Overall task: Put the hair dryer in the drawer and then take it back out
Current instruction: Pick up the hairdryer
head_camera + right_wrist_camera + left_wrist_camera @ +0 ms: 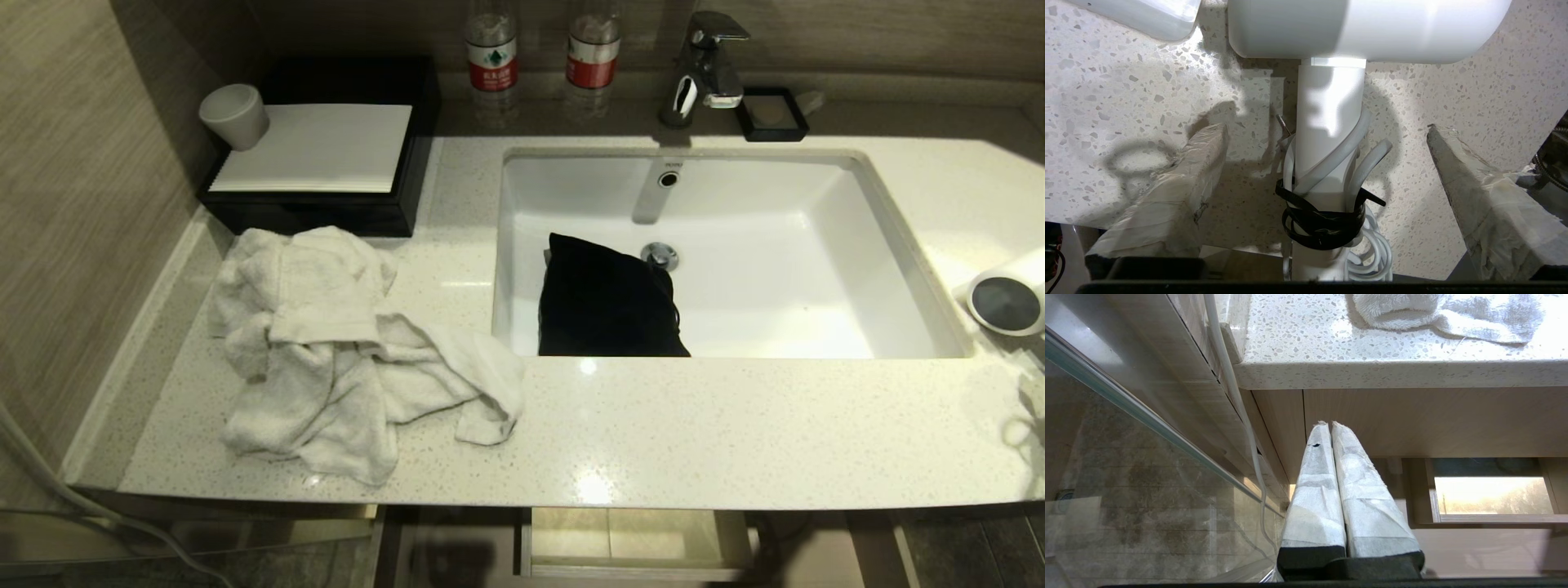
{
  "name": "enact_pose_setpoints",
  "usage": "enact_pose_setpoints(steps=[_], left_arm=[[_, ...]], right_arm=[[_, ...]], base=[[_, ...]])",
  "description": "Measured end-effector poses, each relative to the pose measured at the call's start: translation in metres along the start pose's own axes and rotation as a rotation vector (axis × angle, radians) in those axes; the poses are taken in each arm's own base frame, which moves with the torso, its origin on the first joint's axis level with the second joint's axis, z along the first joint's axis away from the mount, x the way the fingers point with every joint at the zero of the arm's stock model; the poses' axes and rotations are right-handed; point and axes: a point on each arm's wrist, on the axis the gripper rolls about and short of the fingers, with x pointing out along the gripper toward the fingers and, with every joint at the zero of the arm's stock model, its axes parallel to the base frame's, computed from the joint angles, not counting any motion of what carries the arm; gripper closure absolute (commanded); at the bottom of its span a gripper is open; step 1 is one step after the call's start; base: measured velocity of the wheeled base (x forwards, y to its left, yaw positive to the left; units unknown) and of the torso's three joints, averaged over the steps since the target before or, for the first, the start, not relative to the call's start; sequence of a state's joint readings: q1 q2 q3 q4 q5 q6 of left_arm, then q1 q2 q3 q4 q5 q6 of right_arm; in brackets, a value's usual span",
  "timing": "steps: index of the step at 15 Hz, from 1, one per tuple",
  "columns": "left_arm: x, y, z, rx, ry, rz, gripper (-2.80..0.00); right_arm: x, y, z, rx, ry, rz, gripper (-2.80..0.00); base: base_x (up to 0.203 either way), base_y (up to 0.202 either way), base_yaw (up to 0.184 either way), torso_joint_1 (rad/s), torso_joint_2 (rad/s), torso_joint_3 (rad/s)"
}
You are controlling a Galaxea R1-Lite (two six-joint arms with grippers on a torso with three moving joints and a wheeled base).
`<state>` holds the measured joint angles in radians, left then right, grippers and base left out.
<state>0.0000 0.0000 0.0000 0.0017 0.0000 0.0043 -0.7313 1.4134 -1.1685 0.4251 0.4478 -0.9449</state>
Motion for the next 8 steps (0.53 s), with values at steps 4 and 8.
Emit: enact_pose_setpoints(steps=[4, 8], left_arm=[[0.0, 0.0, 0.0, 0.0, 0.0, 0.0, 0.0], [0.0, 0.0, 0.0, 0.0, 0.0, 0.0, 0.0]], right_arm=[[0.007, -0.004, -0.001, -0.001, -0.01, 0.013, -2.8], [0.015, -0.006, -0.003, 0.006, -0.005, 0.023, -2.8]], base=[[0.0, 0.0, 0.0, 0.0, 0.0, 0.0], [0.0, 0.0, 0.0, 0.0, 0.0, 0.0]])
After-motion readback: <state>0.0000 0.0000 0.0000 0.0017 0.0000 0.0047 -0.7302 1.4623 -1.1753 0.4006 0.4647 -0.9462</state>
